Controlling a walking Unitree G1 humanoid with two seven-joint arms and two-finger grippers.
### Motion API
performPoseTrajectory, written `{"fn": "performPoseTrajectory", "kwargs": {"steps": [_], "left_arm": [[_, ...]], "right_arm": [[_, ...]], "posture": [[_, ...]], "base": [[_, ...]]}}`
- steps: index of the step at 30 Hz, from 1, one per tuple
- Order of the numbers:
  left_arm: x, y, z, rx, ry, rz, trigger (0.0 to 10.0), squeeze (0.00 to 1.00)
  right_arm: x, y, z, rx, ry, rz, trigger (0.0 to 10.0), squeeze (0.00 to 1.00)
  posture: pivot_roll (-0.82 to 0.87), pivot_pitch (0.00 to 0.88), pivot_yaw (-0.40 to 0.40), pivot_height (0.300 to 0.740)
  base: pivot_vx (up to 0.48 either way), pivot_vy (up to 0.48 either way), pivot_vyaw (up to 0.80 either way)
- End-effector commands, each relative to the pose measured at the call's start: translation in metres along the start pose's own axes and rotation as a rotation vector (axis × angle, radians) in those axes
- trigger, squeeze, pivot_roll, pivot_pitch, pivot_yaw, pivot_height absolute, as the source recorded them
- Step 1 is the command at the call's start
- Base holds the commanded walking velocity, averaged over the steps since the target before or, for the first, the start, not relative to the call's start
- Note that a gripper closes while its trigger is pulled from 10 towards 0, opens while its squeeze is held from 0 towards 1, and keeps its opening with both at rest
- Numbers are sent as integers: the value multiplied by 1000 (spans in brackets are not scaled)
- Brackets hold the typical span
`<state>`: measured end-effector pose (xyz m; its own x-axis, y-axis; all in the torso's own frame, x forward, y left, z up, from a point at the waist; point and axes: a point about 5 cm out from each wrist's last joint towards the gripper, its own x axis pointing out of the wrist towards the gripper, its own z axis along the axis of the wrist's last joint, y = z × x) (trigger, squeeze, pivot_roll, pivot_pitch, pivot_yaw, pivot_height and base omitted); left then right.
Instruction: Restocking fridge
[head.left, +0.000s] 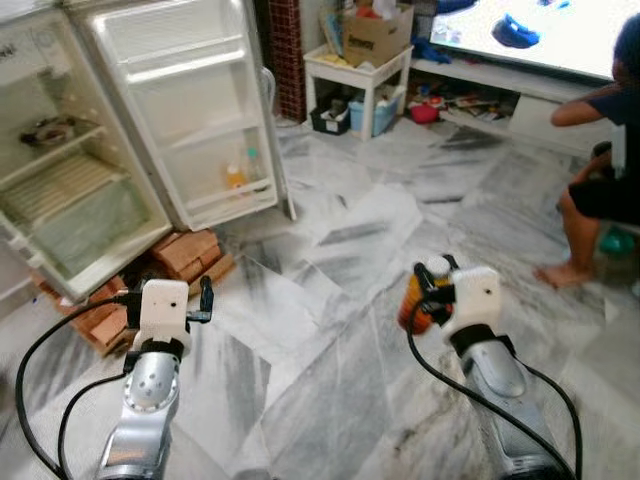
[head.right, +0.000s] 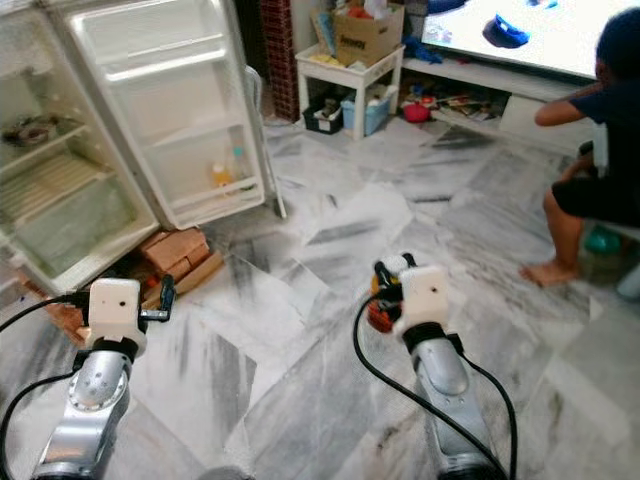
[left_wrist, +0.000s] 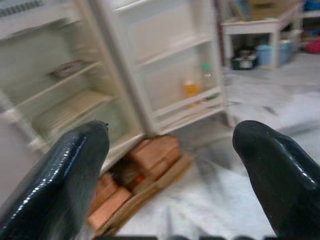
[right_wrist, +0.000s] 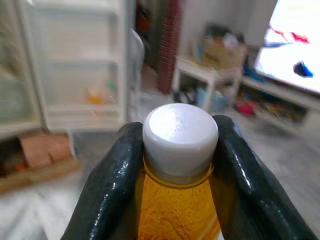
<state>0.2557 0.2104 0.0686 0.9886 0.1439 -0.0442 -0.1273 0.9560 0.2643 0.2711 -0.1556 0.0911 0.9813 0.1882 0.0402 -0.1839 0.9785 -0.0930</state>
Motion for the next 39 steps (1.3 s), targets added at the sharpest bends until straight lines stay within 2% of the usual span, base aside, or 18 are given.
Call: {"fn": "performPoseTrajectory", "kwargs": {"steps": [1, 8, 21, 27, 34, 39], "left_arm": [[1, -1, -1, -18, 6, 2, 10000, 0], [2, -2, 1, -26, -3, -1, 10000, 0], [2, -4, 2, -26, -15, -6, 10000, 0], [2, -6, 3, -39, -18, -15, 10000, 0], [-11, 2, -7, -31, -2, -12, 10000, 0], [-25, 9, -17, -19, 27, -21, 10000, 0]], "right_arm": [[6, 1, 11, -23, -56, 37, 10000, 0], [7, -2, 13, -27, -61, 34, 10000, 0], [8, -2, 13, -28, -68, 20, 10000, 0], [13, 0, 18, -84, -93, 72, 10000, 0], [8, -9, 13, -64, -73, 5, 10000, 0], [-9, -16, -2, -36, -17, -59, 10000, 0]], "posture": [[44, 0, -18, 740], [43, 0, -22, 740], [47, 0, -27, 740], [45, 0, -25, 740], [34, 0, -11, 740], [36, 0, -10, 740]], "base": [[401, 0, 788], [405, 0, 779], [421, 0, 0], [437, 0, 98], [439, 0, 704], [436, 0, 142]]}}
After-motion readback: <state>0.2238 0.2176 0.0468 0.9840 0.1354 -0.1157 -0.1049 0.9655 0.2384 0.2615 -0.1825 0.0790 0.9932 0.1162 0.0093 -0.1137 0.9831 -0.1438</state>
